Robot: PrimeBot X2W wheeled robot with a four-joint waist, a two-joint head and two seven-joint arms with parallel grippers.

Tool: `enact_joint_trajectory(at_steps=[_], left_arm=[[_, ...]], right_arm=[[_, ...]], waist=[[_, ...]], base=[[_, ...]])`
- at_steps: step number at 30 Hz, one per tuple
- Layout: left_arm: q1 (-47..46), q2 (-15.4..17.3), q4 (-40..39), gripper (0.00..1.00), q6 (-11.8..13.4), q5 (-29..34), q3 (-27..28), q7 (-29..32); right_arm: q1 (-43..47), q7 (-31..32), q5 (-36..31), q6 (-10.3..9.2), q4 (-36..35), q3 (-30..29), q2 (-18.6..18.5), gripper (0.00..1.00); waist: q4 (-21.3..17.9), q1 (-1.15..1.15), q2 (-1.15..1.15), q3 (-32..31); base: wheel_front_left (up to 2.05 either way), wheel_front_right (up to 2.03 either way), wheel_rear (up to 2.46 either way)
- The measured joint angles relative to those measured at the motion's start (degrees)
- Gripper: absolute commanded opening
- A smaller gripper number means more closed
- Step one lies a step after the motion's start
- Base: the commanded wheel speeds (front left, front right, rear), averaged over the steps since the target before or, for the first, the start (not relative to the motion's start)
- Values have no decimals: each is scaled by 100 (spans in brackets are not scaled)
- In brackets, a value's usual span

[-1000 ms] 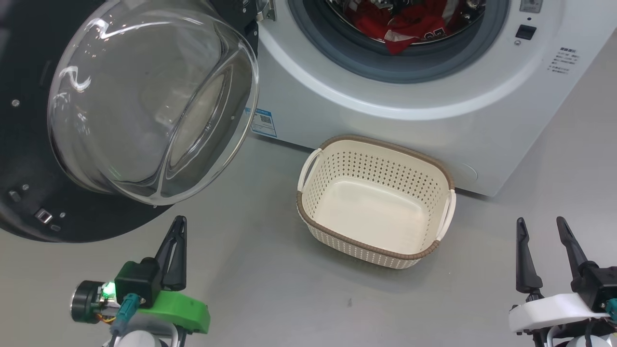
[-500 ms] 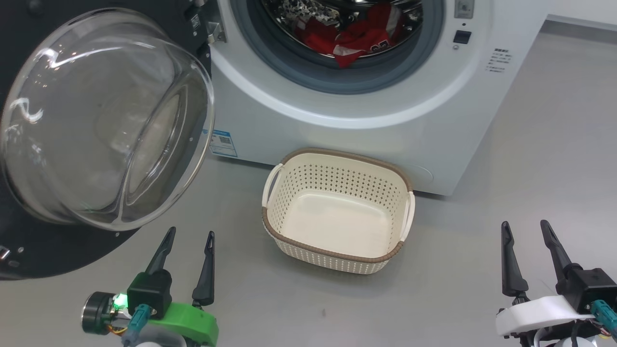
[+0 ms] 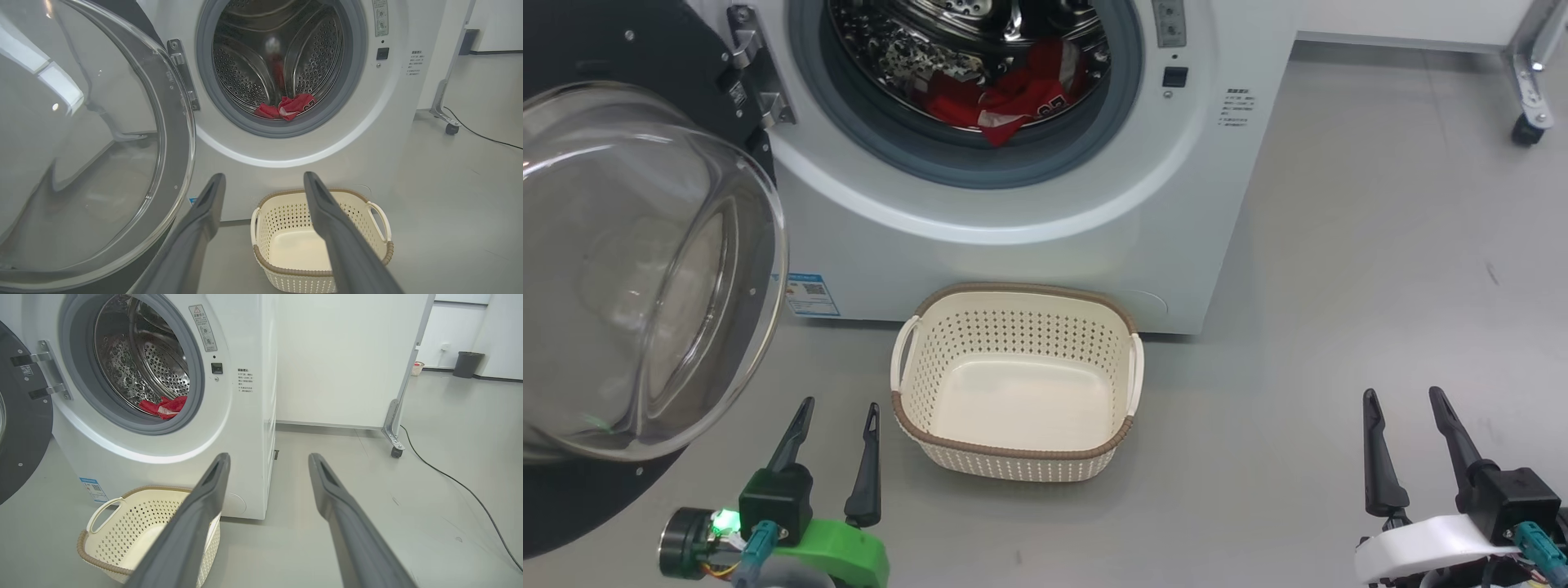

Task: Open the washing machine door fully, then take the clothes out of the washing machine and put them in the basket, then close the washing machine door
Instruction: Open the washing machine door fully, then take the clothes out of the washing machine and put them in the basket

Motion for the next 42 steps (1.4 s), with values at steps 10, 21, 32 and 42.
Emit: enact_joint_trajectory(at_steps=[10, 21, 32, 42], left_arm=[[33, 4, 29, 100, 54, 3, 8, 43], [34, 8, 68, 100, 56, 48, -94, 175], [33, 8, 67, 100, 59, 48, -93, 192], [31, 12, 60, 100, 99, 47, -137, 200]], right_arm=[[112, 0, 1, -78, -127, -23, 37, 100], [259, 0, 38, -130, -229, -112, 60, 100], [318, 0, 51, -130, -281, -85, 69, 100], [320, 0, 56, -135, -293, -78, 80, 100]], waist=[[-520, 0, 0, -131], [-637, 0, 0, -240], [-544, 0, 0, -269], [-488, 0, 0, -293]], base=[[0, 0, 0], [0, 0, 0], [0, 0, 0], [3, -3, 0]])
